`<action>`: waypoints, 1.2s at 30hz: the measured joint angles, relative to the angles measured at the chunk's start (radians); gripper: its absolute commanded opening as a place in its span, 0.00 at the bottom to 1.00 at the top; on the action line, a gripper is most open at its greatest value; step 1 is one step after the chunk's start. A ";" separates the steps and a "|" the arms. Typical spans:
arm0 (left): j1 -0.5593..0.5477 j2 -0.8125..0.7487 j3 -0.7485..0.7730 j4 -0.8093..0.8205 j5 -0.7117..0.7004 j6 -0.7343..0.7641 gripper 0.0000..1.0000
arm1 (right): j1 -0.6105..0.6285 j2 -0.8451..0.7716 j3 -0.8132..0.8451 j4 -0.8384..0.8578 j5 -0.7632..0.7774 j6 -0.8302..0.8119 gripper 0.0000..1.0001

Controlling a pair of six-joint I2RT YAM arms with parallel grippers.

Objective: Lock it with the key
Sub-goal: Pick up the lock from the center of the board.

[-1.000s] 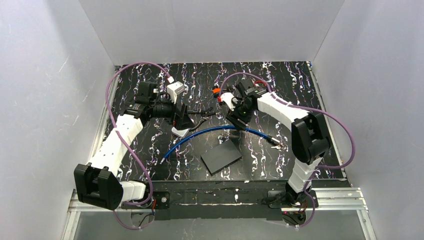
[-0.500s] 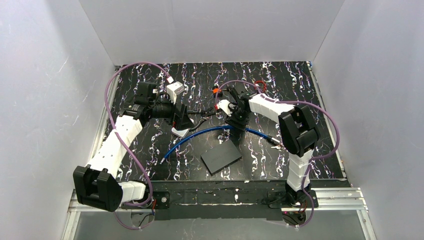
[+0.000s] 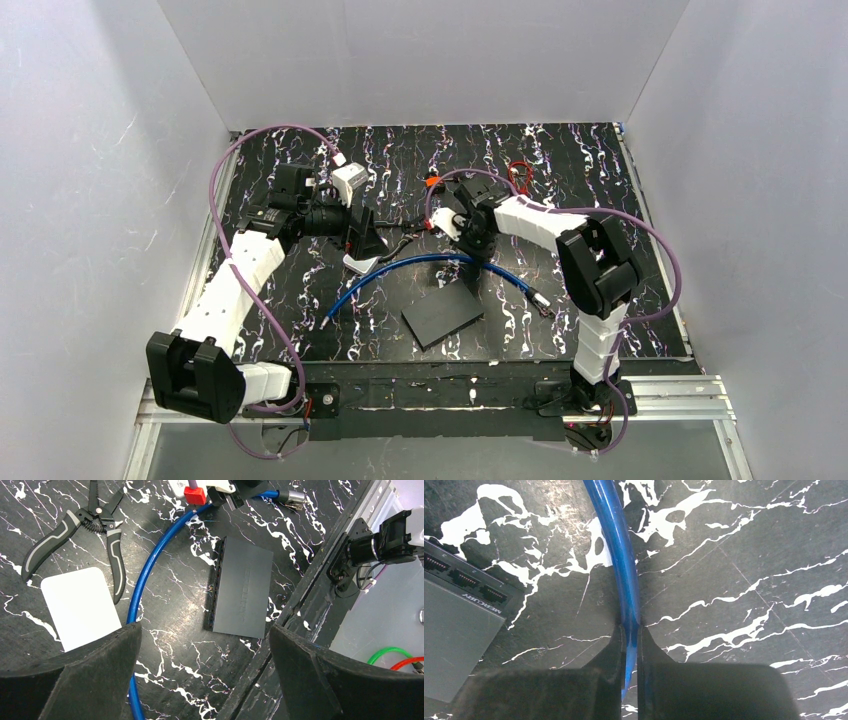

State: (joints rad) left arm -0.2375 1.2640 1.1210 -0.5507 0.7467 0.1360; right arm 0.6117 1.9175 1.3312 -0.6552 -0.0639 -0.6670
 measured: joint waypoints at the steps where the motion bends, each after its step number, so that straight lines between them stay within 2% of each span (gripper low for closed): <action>1: 0.000 0.000 0.000 0.000 0.000 -0.002 0.98 | 0.000 -0.002 0.000 0.000 -0.002 0.006 0.01; 6: 0.000 -0.002 0.014 -0.011 -0.005 -0.006 0.98 | 0.000 -0.052 0.005 -0.015 -0.014 0.023 0.01; 19: 0.000 -0.055 0.146 -0.084 -0.045 0.022 0.98 | 0.000 -0.386 0.117 -0.025 -0.056 0.046 0.01; 28: 0.000 -0.050 0.293 -0.147 -0.085 0.097 0.98 | 0.000 -0.480 0.176 -0.030 -0.100 0.066 0.01; 36: -0.001 0.051 0.401 -0.164 -0.012 0.099 0.98 | 0.000 -0.519 0.250 -0.031 -0.176 0.093 0.01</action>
State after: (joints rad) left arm -0.2382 1.3151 1.5219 -0.7147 0.7345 0.2348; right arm 0.6117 1.3983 1.5814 -0.6865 -0.2401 -0.5739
